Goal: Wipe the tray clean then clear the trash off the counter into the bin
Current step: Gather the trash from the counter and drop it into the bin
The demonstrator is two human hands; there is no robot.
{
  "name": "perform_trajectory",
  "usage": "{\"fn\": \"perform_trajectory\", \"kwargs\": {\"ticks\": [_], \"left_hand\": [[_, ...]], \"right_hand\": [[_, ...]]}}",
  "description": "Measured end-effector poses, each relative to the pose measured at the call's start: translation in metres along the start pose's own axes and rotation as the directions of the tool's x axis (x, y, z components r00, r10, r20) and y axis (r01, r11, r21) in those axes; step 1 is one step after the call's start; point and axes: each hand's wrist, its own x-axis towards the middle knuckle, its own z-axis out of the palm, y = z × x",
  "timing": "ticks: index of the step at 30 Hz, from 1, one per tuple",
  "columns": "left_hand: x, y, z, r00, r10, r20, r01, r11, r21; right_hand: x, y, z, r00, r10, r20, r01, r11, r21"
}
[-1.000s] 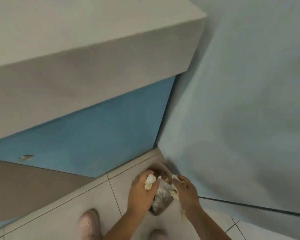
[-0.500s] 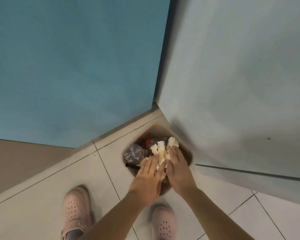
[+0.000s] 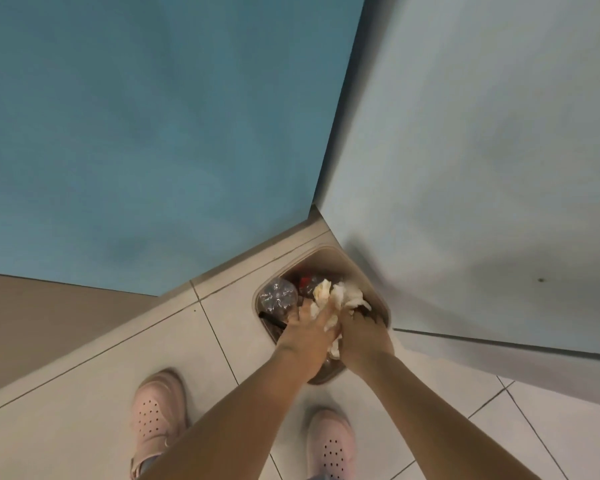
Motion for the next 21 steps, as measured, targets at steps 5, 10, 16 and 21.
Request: {"fn": "perform_trajectory", "kwargs": {"ticks": [5,10,16,21], "left_hand": [[-0.065,-0.015,-0.044,0.99,0.007,-0.141,-0.029,0.987,-0.16],[-0.176,-0.038,-0.112,0.848,-0.236,-0.474,-0.027,0.874,-0.485],[-0.368,-0.067,-0.206,0.49,-0.483,-0.726,-0.133,0.781,-0.61],[-0.494,-0.118,-0.278,0.209,-0.52,-0.828,-0.138,0.823,-0.551]], "right_hand": [[-0.04,-0.006,-0.068,0.996,0.042,-0.073,-0.039,0.999,0.036],[-0.111,-0.039,-0.175,0.961,-0.008,-0.275,0.085,0.959,0.27],[-0.247,-0.113,-0.32,0.704,-0.098,-0.704,0.586,0.639,0.497],[-0.323,-0.2,-0.436,0.471,-0.188,-0.862,0.808,0.485,0.336]]}}
